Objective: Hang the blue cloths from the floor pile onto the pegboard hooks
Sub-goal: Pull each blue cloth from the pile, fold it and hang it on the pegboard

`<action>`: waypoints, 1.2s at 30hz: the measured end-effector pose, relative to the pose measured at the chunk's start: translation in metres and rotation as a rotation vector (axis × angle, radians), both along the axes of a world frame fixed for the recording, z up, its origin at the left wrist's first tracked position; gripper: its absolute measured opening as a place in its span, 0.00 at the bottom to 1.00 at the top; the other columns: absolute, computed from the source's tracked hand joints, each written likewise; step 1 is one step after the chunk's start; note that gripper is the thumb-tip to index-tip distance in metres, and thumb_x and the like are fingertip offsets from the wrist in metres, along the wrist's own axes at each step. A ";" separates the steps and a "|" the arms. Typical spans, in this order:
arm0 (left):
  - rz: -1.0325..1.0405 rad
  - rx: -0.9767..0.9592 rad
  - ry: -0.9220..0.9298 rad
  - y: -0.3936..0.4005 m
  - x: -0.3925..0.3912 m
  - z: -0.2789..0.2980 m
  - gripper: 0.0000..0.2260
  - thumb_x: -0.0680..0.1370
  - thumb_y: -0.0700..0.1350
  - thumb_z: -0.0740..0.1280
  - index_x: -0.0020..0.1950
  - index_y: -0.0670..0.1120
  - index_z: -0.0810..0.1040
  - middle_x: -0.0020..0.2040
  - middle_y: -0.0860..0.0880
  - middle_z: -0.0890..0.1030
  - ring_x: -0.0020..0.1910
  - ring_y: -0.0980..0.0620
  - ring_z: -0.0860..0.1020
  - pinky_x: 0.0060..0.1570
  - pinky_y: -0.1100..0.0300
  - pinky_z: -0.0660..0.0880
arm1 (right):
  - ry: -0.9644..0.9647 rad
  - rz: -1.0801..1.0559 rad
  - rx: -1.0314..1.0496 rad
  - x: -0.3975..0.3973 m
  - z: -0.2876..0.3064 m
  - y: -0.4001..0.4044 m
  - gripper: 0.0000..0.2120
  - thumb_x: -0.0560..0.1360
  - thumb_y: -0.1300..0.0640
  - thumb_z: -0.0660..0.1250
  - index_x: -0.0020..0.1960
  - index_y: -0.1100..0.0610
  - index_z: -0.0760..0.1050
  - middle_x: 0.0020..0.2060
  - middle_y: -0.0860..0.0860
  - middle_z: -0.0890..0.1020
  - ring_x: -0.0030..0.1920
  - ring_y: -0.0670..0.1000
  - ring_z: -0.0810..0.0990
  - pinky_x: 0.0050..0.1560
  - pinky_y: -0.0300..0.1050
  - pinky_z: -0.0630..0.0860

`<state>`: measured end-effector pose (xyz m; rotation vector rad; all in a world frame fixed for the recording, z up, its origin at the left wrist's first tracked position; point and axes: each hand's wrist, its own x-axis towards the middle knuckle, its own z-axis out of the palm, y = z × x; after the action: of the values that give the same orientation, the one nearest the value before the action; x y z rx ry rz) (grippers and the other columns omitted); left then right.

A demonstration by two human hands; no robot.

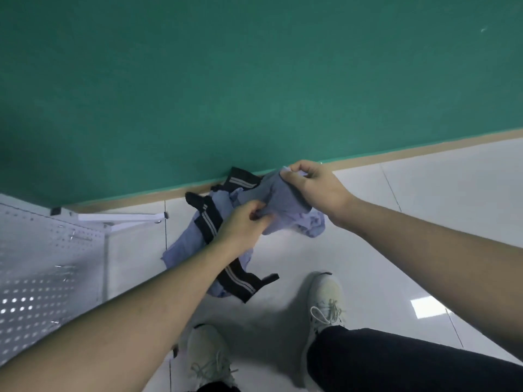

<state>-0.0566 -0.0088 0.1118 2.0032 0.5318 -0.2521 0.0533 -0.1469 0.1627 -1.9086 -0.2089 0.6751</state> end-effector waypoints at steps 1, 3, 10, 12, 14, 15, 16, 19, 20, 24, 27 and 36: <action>0.029 0.004 -0.041 0.002 -0.006 0.016 0.04 0.80 0.47 0.68 0.47 0.51 0.75 0.43 0.52 0.80 0.44 0.51 0.78 0.40 0.62 0.70 | 0.001 -0.024 -0.008 -0.003 0.012 -0.002 0.11 0.79 0.49 0.70 0.40 0.51 0.75 0.37 0.50 0.80 0.38 0.48 0.76 0.41 0.41 0.73; 0.055 0.008 -0.121 0.005 -0.019 0.046 0.04 0.81 0.48 0.66 0.50 0.48 0.76 0.44 0.51 0.81 0.45 0.50 0.78 0.42 0.58 0.72 | -0.002 -0.053 -0.021 -0.011 0.034 -0.007 0.11 0.78 0.48 0.70 0.39 0.51 0.74 0.36 0.50 0.81 0.37 0.49 0.77 0.41 0.43 0.74; 0.115 0.018 -0.373 0.007 -0.053 0.140 0.07 0.81 0.43 0.65 0.47 0.54 0.76 0.42 0.55 0.81 0.42 0.58 0.77 0.42 0.65 0.71 | -0.044 0.012 -0.052 -0.060 0.092 -0.034 0.06 0.79 0.57 0.69 0.51 0.54 0.72 0.41 0.53 0.80 0.33 0.50 0.76 0.36 0.37 0.73; 0.087 0.057 -0.389 0.005 -0.058 0.162 0.06 0.81 0.42 0.65 0.47 0.53 0.76 0.42 0.55 0.80 0.43 0.57 0.77 0.44 0.63 0.72 | -0.162 0.022 -0.044 -0.072 0.113 -0.036 0.11 0.79 0.57 0.68 0.59 0.53 0.71 0.47 0.50 0.79 0.41 0.51 0.77 0.41 0.34 0.73; 0.082 0.071 -0.428 0.001 -0.063 0.188 0.05 0.80 0.41 0.65 0.46 0.51 0.77 0.42 0.56 0.80 0.42 0.59 0.76 0.44 0.65 0.71 | -0.240 0.094 0.038 -0.084 0.139 -0.035 0.15 0.78 0.56 0.70 0.62 0.50 0.72 0.54 0.48 0.79 0.53 0.50 0.79 0.56 0.38 0.74; 0.083 0.060 -0.454 -0.001 -0.065 0.201 0.05 0.79 0.41 0.66 0.46 0.49 0.78 0.41 0.56 0.80 0.41 0.60 0.75 0.44 0.66 0.71 | -0.267 0.154 0.072 -0.091 0.155 -0.033 0.15 0.78 0.55 0.71 0.63 0.49 0.73 0.56 0.47 0.80 0.56 0.48 0.79 0.59 0.37 0.74; 0.080 0.047 -0.474 -0.004 -0.068 0.214 0.04 0.79 0.40 0.67 0.46 0.47 0.79 0.41 0.55 0.80 0.40 0.60 0.75 0.44 0.67 0.70 | -0.293 0.215 0.082 -0.097 0.170 -0.032 0.15 0.77 0.54 0.72 0.62 0.49 0.74 0.56 0.44 0.80 0.56 0.44 0.79 0.58 0.33 0.74; 0.038 0.051 -0.506 -0.010 -0.080 0.252 0.02 0.77 0.40 0.70 0.45 0.44 0.79 0.40 0.48 0.80 0.38 0.58 0.73 0.41 0.65 0.70 | -0.381 0.308 0.102 -0.111 0.209 -0.030 0.10 0.77 0.51 0.72 0.58 0.52 0.81 0.52 0.41 0.85 0.53 0.40 0.82 0.56 0.33 0.75; 0.030 0.064 -0.518 -0.011 -0.084 0.262 0.03 0.78 0.41 0.70 0.45 0.44 0.79 0.40 0.46 0.80 0.38 0.58 0.73 0.41 0.64 0.70 | -0.407 0.297 0.119 -0.113 0.219 -0.032 0.09 0.78 0.51 0.71 0.56 0.53 0.83 0.51 0.42 0.85 0.52 0.40 0.83 0.56 0.34 0.76; 0.030 0.085 -0.586 -0.013 -0.101 0.299 0.05 0.77 0.44 0.73 0.44 0.45 0.80 0.39 0.52 0.80 0.37 0.59 0.73 0.41 0.67 0.70 | -0.505 0.229 0.156 -0.123 0.254 -0.043 0.07 0.80 0.56 0.68 0.50 0.55 0.85 0.40 0.38 0.84 0.40 0.37 0.78 0.51 0.37 0.75; -0.014 0.124 -0.595 -0.016 -0.117 0.321 0.06 0.76 0.44 0.74 0.41 0.49 0.79 0.37 0.52 0.80 0.35 0.59 0.72 0.39 0.66 0.69 | -0.587 0.230 0.166 -0.136 0.279 -0.047 0.07 0.81 0.58 0.66 0.46 0.51 0.80 0.37 0.38 0.81 0.38 0.36 0.76 0.50 0.37 0.72; -0.052 0.317 -0.413 -0.009 -0.170 0.356 0.14 0.74 0.51 0.76 0.43 0.41 0.78 0.36 0.50 0.78 0.34 0.57 0.70 0.37 0.60 0.69 | -0.693 0.207 0.175 -0.177 0.346 -0.062 0.10 0.86 0.53 0.55 0.47 0.50 0.69 0.35 0.42 0.71 0.34 0.37 0.69 0.41 0.33 0.65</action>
<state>-0.2264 -0.0179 0.4680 2.2962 0.2665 0.2280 -0.1238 -0.2087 0.5082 -1.8992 -0.8804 0.0933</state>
